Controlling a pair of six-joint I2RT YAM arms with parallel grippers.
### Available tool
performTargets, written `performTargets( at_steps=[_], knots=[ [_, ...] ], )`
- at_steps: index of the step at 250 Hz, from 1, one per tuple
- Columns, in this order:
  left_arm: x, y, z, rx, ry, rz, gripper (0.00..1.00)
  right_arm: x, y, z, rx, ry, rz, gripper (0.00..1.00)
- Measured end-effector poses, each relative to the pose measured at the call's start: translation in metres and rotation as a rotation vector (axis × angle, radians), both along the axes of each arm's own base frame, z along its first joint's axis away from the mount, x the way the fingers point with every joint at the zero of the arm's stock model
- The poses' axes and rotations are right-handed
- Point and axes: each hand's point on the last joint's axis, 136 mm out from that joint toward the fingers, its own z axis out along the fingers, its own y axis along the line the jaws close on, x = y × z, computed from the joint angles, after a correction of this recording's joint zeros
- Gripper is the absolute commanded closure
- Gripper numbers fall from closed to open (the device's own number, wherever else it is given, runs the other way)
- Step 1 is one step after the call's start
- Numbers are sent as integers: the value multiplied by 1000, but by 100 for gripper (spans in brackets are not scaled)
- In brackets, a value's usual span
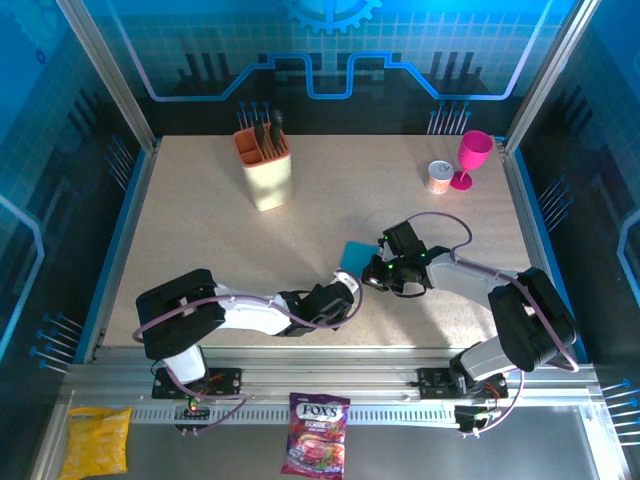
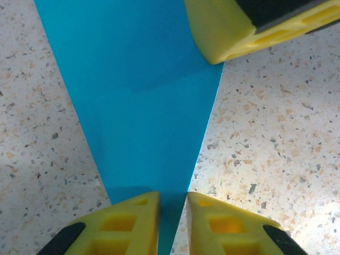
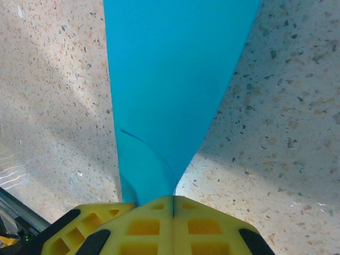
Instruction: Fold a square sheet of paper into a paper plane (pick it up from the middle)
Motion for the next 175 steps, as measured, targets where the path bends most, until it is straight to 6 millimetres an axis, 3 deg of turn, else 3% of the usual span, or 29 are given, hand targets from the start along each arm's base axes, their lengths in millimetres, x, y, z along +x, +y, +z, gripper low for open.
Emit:
performTargets(
  at_steps=[23, 52, 82, 124, 175],
  knots=[
    [-1, -1, -2, 0, 6, -4, 90, -1, 1, 0, 1, -1, 3, 100],
    [-1, -2, -2, -21, 19, -3, 100, -2, 2, 4, 6, -6, 2, 85],
    [-2, 0, -7, -61, 53, 1, 100, -3, -1, 11, 5, -11, 1, 80],
    [-5, 6, -5, -150, 121, 14, 100, 7, -13, 37, 10, -65, -31, 77],
    [-7, 0, 4, -248, 196, -6, 100, 30, -29, 63, 1, -140, -42, 80]
  ],
)
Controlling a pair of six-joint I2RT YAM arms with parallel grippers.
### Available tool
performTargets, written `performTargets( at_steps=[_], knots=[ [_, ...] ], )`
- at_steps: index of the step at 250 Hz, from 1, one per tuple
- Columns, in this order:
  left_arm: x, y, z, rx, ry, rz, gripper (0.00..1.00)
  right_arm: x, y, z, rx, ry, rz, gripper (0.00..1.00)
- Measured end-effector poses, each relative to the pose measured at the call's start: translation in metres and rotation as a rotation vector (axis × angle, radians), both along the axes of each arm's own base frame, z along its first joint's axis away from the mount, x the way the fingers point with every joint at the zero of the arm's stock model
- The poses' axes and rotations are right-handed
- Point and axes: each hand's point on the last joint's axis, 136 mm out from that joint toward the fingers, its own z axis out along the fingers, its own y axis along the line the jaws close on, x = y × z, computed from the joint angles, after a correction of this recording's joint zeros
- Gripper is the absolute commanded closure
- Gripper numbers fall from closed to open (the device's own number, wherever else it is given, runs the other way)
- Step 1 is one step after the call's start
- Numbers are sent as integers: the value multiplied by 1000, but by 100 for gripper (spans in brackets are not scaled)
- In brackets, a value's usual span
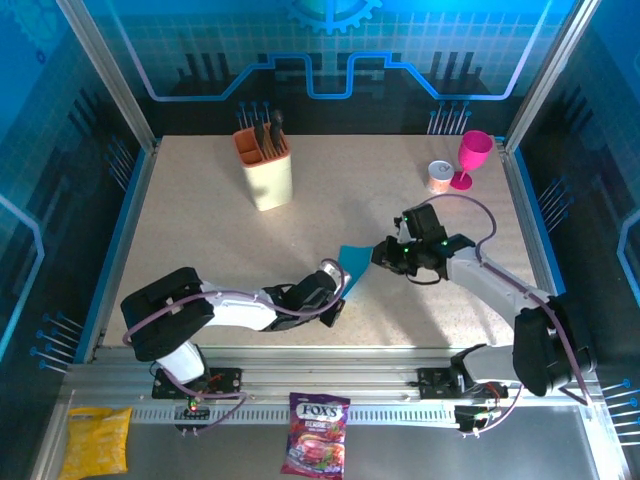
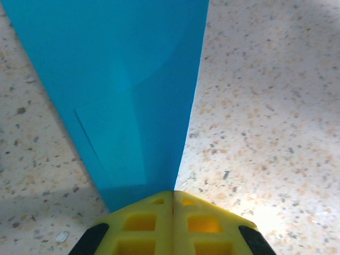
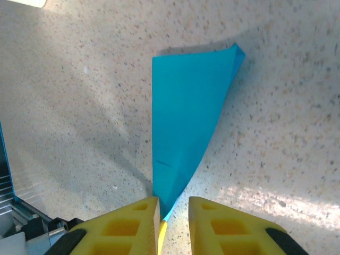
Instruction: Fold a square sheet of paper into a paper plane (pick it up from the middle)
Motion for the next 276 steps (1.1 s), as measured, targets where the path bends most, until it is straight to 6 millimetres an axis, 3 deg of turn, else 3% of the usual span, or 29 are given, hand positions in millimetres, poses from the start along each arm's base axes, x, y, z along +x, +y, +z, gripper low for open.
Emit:
performTargets(
  at_steps=[24, 64, 103, 154, 197, 230, 276],
  knots=[
    [-2, -3, 2, -25, 24, -14, 100, 5, 5, 2, 0, -7, 43, 81],
    [-6, -6, 2, -40, 46, -29, 100, 0, 10, -8, -8, 23, 81, 67],
    [-8, -5, 1, -38, 53, -33, 100, -15, 18, -18, -13, 41, 112, 60],
    [-7, -5, 2, -37, 54, -30, 100, -48, 30, -40, -38, 108, 165, 58],
    [-5, -7, 4, -43, 53, -31, 100, -50, 37, -47, -43, 120, 166, 59],
    [-6, -8, 4, -45, 57, -35, 100, -48, 37, -57, -55, 140, 161, 64],
    [-7, -8, 4, -48, 61, -41, 100, -47, 39, -64, -69, 154, 166, 96]
  ],
)
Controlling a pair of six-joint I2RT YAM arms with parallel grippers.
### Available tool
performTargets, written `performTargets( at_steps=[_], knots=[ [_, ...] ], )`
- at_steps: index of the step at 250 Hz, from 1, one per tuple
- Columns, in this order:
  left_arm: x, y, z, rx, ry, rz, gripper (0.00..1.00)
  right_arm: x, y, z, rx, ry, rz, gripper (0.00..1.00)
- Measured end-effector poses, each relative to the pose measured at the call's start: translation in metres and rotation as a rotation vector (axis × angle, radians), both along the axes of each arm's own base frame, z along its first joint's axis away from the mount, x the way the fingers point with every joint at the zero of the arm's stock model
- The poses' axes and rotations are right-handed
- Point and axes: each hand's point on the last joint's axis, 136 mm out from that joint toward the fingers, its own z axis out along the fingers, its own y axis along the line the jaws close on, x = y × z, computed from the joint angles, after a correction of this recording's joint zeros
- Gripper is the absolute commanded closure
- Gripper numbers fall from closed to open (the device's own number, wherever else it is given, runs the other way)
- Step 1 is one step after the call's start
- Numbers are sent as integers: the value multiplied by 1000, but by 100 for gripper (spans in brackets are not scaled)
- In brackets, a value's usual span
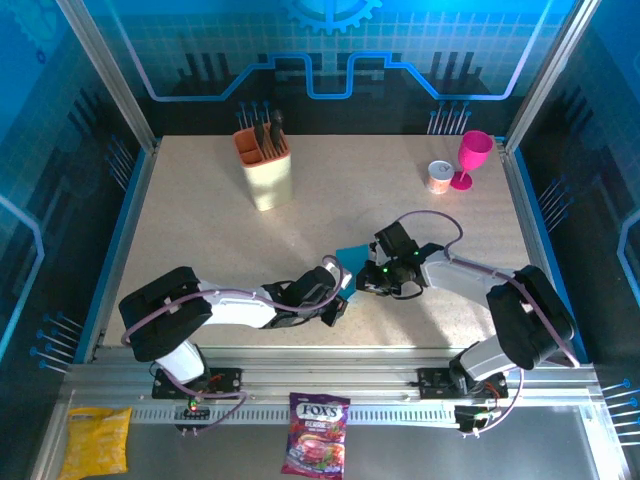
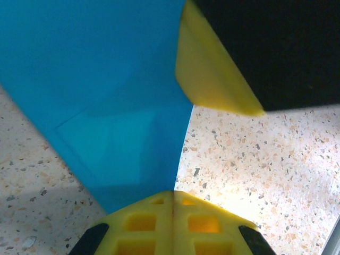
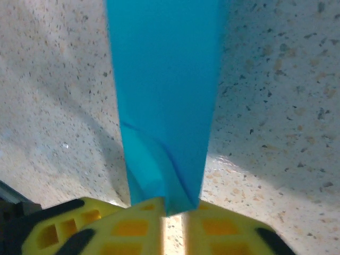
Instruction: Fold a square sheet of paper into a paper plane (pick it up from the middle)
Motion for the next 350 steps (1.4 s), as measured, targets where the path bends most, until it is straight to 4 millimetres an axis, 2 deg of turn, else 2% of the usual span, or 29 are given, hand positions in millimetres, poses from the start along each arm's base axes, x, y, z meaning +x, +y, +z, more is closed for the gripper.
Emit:
performTargets(
  at_steps=[9, 20, 38, 65, 146, 206, 350],
  knots=[
    [0, 0, 0, 0, 0, 0, 97, 1, 1, 1, 2, -1, 0, 100],
    [0, 0, 0, 1, 1, 0, 88, 1, 2, 1, 4, -2, -1, 100],
    [0, 1, -1, 5, 2, -1, 80, 1, 2, 1, 3, -4, 2, 100],
    [0, 2, -1, 15, -9, -5, 73, 1, 2, 1, 3, -4, 2, 100],
    [4, 6, -2, 55, -57, 10, 72, 1, 2, 1, 3, -3, 1, 100],
    [-12, -4, 9, 86, -150, -41, 69, 1, 2, 1, 3, -3, 1, 100],
    [-8, 3, -9, 191, -201, -23, 68, 1, 2, 1, 5, -1, -2, 100]
  ],
)
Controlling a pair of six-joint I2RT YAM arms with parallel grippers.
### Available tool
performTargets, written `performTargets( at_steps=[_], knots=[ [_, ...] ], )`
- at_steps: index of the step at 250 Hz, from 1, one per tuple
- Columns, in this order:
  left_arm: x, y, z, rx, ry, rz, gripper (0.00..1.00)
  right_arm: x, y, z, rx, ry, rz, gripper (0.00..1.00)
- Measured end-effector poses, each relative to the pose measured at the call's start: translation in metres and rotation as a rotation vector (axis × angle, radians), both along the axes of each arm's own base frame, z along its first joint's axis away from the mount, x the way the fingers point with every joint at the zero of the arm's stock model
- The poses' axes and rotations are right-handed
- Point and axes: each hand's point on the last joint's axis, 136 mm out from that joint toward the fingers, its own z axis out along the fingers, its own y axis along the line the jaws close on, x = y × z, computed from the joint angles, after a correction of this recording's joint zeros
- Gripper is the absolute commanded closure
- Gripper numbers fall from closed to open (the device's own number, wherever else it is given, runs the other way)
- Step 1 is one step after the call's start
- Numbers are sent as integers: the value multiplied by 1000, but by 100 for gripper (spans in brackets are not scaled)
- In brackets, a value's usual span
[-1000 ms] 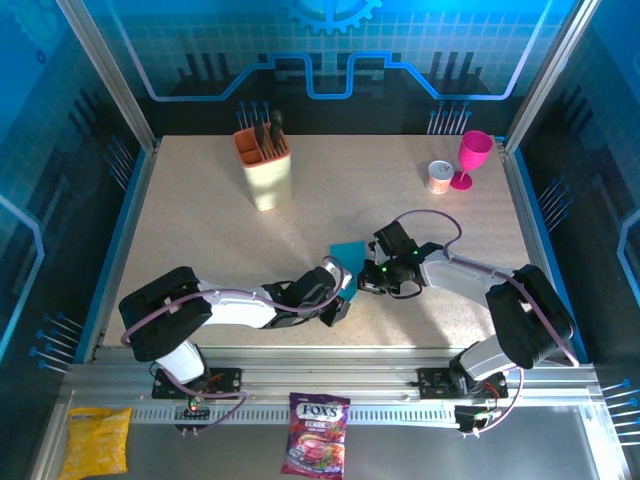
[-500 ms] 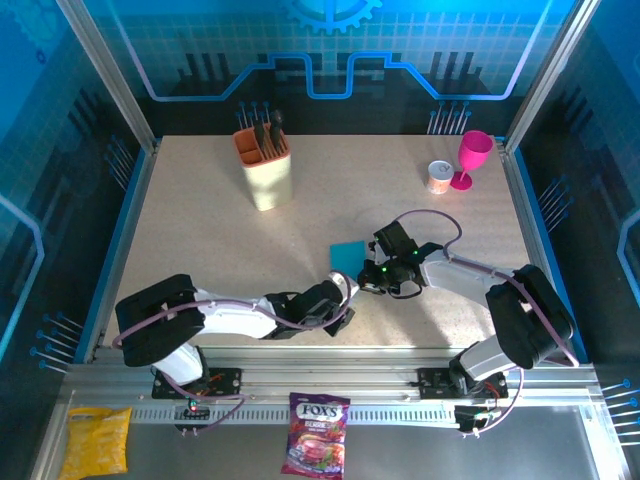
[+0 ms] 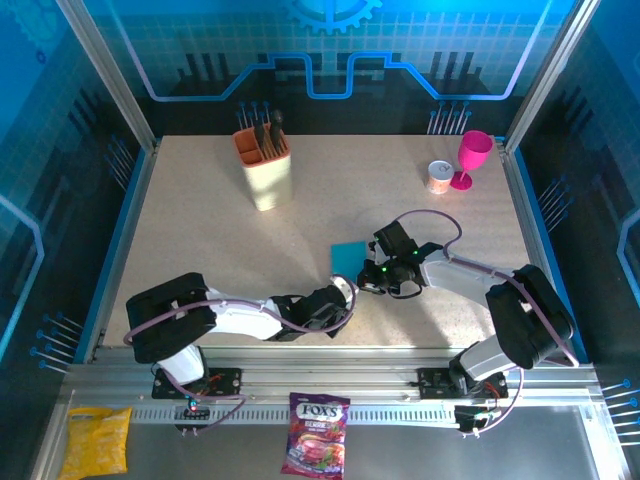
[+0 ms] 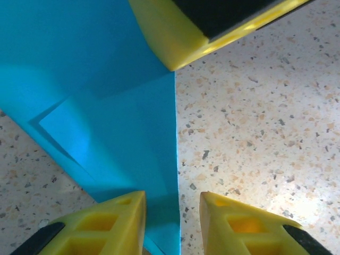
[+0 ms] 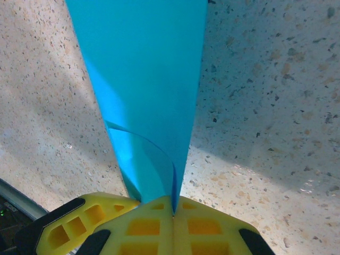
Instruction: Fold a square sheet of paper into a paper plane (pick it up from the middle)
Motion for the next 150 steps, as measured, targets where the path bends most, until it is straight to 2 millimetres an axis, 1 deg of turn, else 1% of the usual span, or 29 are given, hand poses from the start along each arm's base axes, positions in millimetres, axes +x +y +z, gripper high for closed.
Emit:
performTargets(
  at_steps=[26, 55, 73, 107, 127, 142, 150],
  knots=[
    [1, 2, -3, 15, -5, 6, 71, 0, 0, 0, 1, 1, 0, 100],
    [2, 4, -6, 31, -14, 6, 80, 0, 0, 0, 3, 2, 1, 100],
    [3, 4, -7, 40, -22, 3, 87, 0, 0, 0, 3, 3, -2, 100],
    [4, 5, -6, 43, -26, 3, 93, 0, 0, 0, 3, 4, -2, 100],
    [4, 5, -6, 42, -25, 3, 100, 0, 0, 0, 3, 4, -2, 100],
    [4, 4, -6, 41, -26, 3, 100, 0, 1, 0, 4, 3, -2, 100],
    [4, 4, -6, 40, -25, 2, 100, 0, 1, 0, 4, 4, -2, 95]
  ],
)
